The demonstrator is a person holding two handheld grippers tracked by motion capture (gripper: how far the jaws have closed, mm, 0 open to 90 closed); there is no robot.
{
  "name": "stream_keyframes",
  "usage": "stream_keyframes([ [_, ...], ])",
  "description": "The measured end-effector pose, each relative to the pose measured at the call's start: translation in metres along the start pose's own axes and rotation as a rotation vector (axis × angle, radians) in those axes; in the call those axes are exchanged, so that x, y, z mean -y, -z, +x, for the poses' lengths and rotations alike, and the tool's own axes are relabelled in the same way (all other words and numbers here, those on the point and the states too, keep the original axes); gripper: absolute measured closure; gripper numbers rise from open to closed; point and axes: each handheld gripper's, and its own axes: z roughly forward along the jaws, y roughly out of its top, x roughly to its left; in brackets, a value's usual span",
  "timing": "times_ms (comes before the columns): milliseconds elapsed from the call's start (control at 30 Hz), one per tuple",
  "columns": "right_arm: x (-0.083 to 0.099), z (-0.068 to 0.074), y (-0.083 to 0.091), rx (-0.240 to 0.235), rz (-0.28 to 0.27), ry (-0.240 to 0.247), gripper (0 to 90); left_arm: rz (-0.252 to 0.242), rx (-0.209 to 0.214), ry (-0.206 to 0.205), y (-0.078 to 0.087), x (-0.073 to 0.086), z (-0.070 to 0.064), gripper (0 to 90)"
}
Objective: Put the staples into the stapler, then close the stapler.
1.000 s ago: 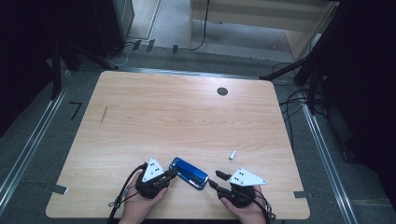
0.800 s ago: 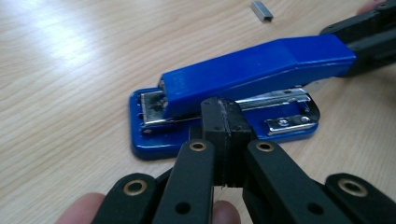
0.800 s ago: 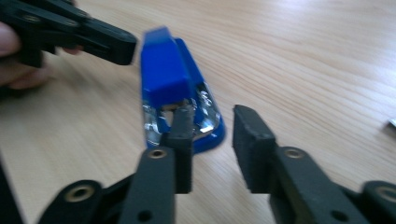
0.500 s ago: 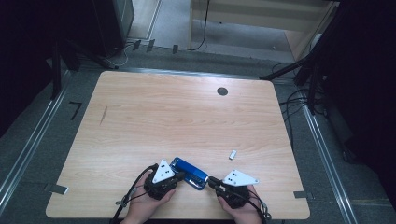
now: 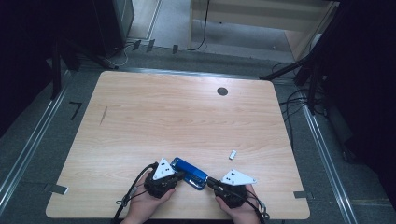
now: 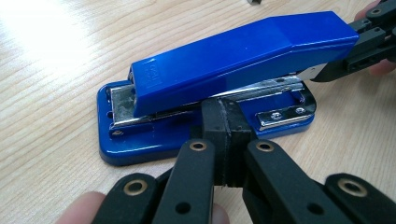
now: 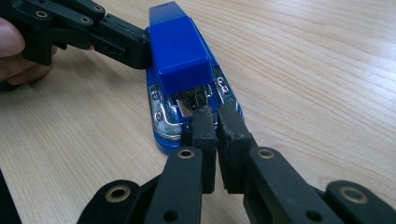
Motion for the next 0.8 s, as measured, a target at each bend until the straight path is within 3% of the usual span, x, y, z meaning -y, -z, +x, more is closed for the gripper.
stream_keyframes([
  [200,0.0003,0.0041,-0.0005,0.018,0.01,0.024,87.9,0.0,-0.003,-0.002,0.0001,0.0,-0.0002,90.0],
  [800,-0.0001,0.0014,-0.0027,0.027,0.01,-0.015,88.7,0.0,-0.007,0.001,-0.0001,0.0001,0.0,90.0],
])
